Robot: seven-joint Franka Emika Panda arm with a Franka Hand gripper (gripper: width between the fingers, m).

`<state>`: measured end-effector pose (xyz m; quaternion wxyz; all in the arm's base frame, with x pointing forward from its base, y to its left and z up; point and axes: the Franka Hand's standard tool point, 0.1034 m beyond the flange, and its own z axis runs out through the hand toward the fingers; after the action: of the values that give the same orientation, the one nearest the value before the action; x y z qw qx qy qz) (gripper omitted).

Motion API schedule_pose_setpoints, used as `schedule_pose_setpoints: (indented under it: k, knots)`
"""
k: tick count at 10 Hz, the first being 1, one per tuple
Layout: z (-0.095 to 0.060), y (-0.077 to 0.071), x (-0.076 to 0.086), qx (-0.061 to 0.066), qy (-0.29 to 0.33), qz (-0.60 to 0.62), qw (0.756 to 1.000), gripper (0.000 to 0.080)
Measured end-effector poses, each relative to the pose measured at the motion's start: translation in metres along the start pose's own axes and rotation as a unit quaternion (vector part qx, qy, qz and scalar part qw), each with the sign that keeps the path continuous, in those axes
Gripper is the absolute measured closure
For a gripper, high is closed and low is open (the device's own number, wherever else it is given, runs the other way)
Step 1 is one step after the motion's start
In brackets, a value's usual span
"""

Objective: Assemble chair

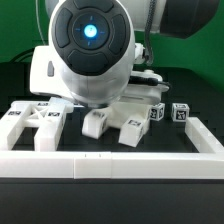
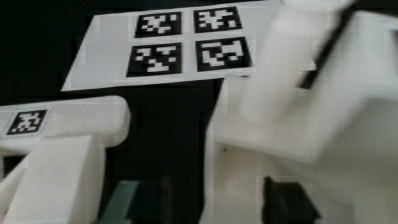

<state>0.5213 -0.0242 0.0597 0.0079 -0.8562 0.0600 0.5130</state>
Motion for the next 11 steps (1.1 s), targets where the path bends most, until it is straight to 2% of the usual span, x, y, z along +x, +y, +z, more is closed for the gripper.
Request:
schedule_pose_setpoints:
  k: [1, 2, 3, 4, 6, 7, 9, 11]
  knots:
    - [0.002, 0.001, 0.002, 0.000, -0.001, 0.001, 1.000, 0.0427]
    - [0.002, 0.002, 0.004, 0.001, -0.001, 0.000, 1.000, 0.0246]
    - [-0.001, 0.006, 0.007, 0.003, 0.003, -0.004, 1.000, 0.0179]
    - [-0.007, 0.014, 0.010, 0.006, 0.014, -0.026, 1.000, 0.0159]
    - [-0.018, 0.030, -0.001, 0.008, 0.016, -0.055, 0.998, 0.0151]
    - [-0.028, 0.033, -0.007, 0.004, 0.028, -0.060, 0.998, 0.0151]
    - [-0.038, 0.035, -0.019, 0.002, 0.055, -0.065, 0.996, 0.0151]
    - [-0.035, 0.036, -0.015, 0.003, 0.060, -0.064, 0.996, 0.0151]
